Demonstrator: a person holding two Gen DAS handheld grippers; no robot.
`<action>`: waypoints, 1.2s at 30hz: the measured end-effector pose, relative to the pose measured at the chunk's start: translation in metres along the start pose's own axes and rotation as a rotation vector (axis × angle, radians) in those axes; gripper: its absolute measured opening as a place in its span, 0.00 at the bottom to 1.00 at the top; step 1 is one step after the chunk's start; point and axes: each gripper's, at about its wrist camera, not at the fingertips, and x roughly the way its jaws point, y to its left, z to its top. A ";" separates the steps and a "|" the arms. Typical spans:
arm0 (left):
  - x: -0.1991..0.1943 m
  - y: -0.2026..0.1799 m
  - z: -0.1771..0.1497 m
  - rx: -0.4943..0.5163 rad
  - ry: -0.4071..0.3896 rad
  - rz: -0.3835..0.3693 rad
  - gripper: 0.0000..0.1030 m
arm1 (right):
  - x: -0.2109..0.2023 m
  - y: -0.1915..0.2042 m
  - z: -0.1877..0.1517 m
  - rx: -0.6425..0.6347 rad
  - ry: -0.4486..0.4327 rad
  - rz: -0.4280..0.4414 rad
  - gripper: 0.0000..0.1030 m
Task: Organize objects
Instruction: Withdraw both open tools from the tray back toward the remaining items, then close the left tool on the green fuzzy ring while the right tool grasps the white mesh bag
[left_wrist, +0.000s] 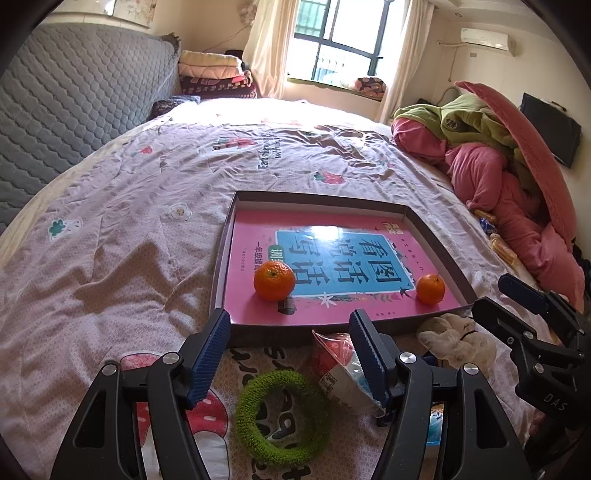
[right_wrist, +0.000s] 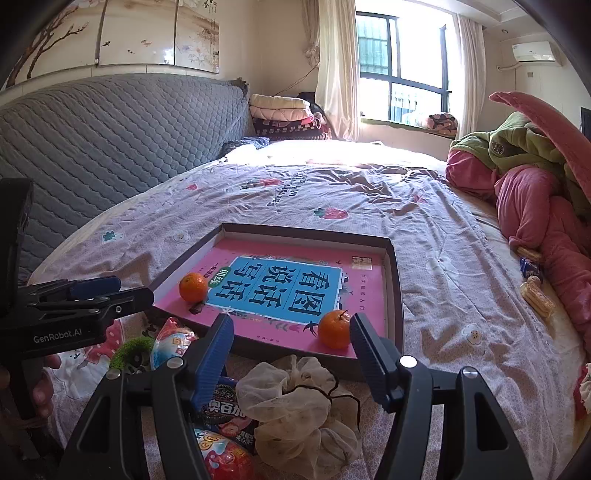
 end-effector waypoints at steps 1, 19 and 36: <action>0.000 0.000 -0.001 0.003 0.001 -0.001 0.66 | -0.001 0.001 0.000 -0.005 -0.001 0.002 0.63; -0.004 -0.015 -0.017 0.080 0.024 -0.002 0.67 | -0.014 0.006 -0.013 -0.049 0.016 0.055 0.63; 0.001 -0.010 -0.029 0.111 0.071 0.022 0.67 | -0.011 0.003 -0.028 -0.087 0.071 0.039 0.63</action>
